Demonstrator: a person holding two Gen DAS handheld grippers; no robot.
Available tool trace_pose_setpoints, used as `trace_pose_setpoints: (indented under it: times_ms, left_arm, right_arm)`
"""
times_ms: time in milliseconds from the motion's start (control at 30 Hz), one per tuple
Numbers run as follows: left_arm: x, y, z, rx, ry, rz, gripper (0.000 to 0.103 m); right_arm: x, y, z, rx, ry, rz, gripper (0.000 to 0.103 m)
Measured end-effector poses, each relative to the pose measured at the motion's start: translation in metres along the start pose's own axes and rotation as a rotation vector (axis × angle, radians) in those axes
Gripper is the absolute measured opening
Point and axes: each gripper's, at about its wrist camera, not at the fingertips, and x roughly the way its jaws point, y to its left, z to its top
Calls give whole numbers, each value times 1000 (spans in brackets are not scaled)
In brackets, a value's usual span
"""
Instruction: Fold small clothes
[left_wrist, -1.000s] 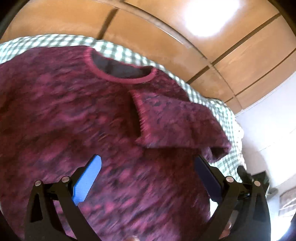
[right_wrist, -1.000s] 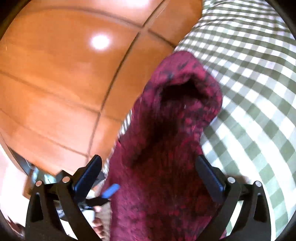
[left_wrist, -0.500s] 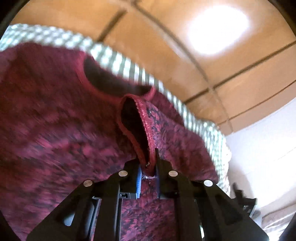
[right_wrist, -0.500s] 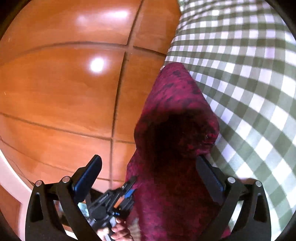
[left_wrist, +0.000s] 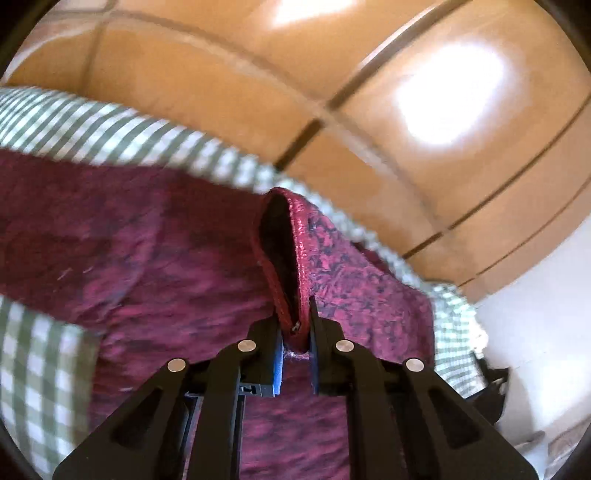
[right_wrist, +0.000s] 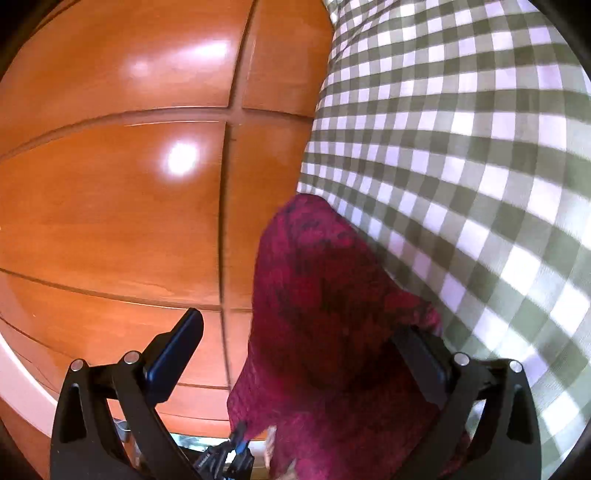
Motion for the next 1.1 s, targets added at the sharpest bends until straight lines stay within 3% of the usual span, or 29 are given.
trace_pose_setpoints:
  times_ms: [67, 133, 267, 367, 433, 567, 700, 833, 1000, 1100]
  left_arm:
    - [16, 19, -14, 5, 62, 86, 10]
    - [25, 34, -26, -8, 98, 118, 10]
    - [18, 35, -30, -5, 89, 98, 10]
    - [9, 28, -28, 34, 71, 83, 10]
    - [1, 24, -30, 58, 59, 73, 10]
    - [-7, 17, -34, 89, 34, 55, 10]
    - [-14, 14, -32, 107, 15, 46, 10]
    - [-13, 21, -32, 107, 22, 68, 10]
    - [3, 37, -43, 84, 74, 113, 10]
    - [-8, 28, -43, 90, 16, 156, 16]
  right_arm:
    - [5, 6, -4, -61, 9, -42, 101]
    - [9, 12, -8, -111, 28, -79, 101]
    - [11, 24, -14, -199, 93, -174, 101]
    - [10, 47, -36, -402, 176, -313, 101]
    - [3, 68, -56, -583, 173, -389, 100]
    - [12, 105, -76, -785, 130, -403, 95]
    - [63, 106, -69, -829, 161, -475, 74]
    - [112, 84, -58, -850, 196, -607, 67]
    - [129, 63, -63, -916, 142, -656, 72]
    - [135, 64, -77, -988, 98, -693, 76]
